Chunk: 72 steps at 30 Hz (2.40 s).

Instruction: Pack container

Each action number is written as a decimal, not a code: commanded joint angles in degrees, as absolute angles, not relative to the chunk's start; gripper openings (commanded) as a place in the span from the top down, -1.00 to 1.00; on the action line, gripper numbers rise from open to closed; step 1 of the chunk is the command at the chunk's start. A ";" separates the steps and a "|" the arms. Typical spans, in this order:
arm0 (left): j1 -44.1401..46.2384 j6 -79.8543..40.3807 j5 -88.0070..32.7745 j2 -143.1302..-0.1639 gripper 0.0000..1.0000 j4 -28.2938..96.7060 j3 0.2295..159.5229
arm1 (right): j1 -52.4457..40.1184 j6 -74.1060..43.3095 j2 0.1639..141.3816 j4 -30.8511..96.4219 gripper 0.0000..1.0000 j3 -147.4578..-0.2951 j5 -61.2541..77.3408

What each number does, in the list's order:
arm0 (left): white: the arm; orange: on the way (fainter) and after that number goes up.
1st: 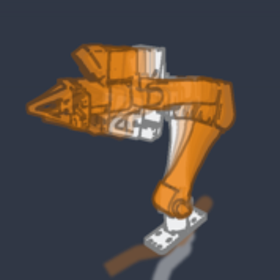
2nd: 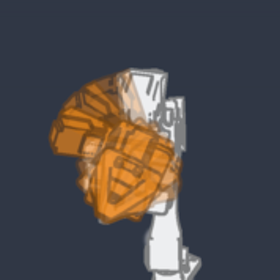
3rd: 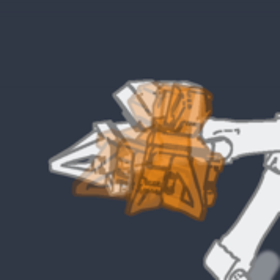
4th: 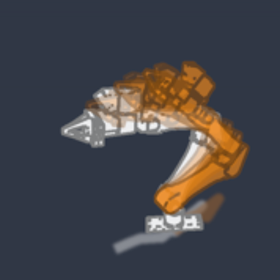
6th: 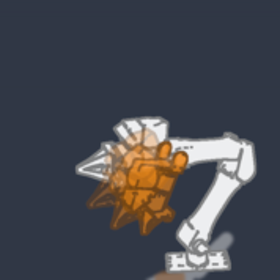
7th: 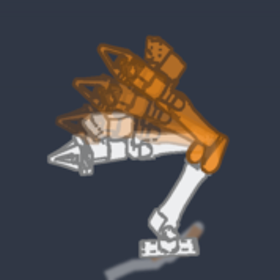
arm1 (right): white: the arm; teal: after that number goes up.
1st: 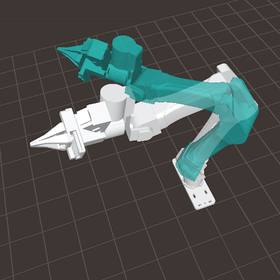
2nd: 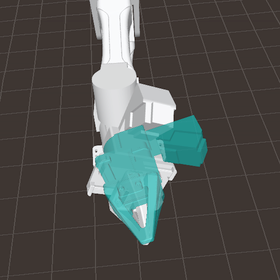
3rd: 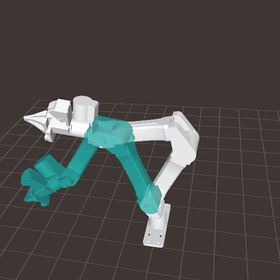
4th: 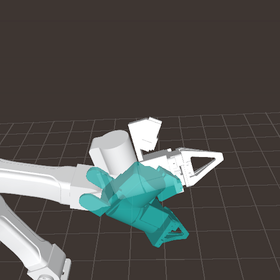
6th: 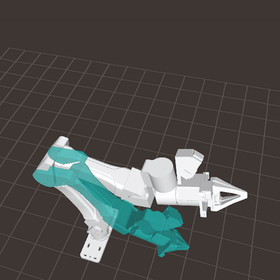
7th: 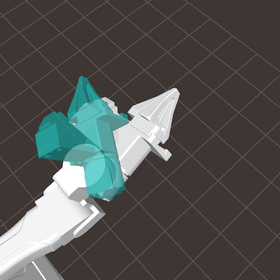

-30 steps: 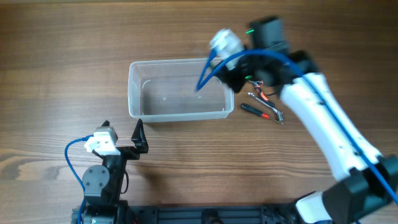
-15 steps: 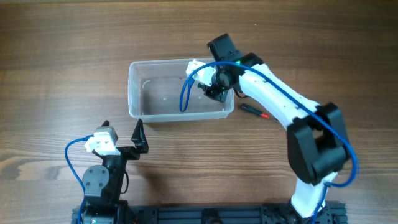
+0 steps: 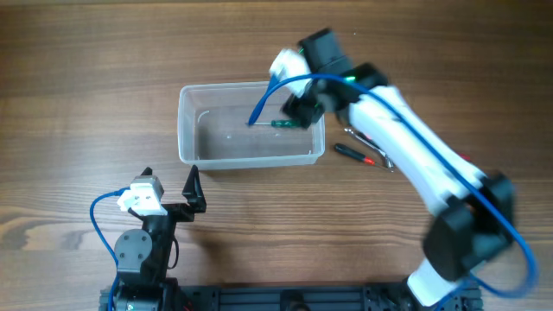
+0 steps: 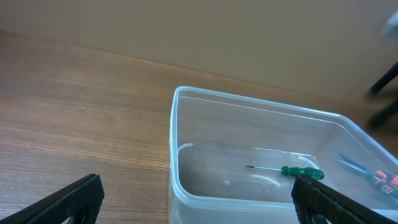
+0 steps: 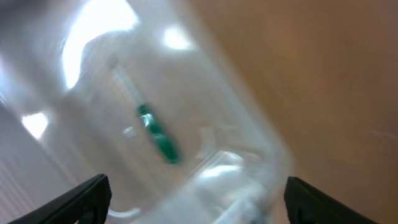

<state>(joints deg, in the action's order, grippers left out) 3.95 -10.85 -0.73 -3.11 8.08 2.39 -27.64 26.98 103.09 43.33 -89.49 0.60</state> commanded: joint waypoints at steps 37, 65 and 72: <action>3.62 -11.35 -0.58 -3.03 -1.00 8.12 2.15 | 15.16 40.56 103.33 51.66 -0.74 -64.77 -11.99; 3.62 -11.35 -0.58 -3.03 -0.99 8.12 2.15 | 15.22 20.84 109.82 48.01 0.91 -69.58 -7.97; 3.62 -11.35 -0.58 -3.03 -0.99 8.12 2.15 | 12.64 13.58 106.54 54.89 0.91 -88.18 12.36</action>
<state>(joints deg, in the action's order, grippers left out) 3.95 -10.85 -0.73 -3.11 8.08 2.39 14.87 21.30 109.30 52.42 -76.93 -1.74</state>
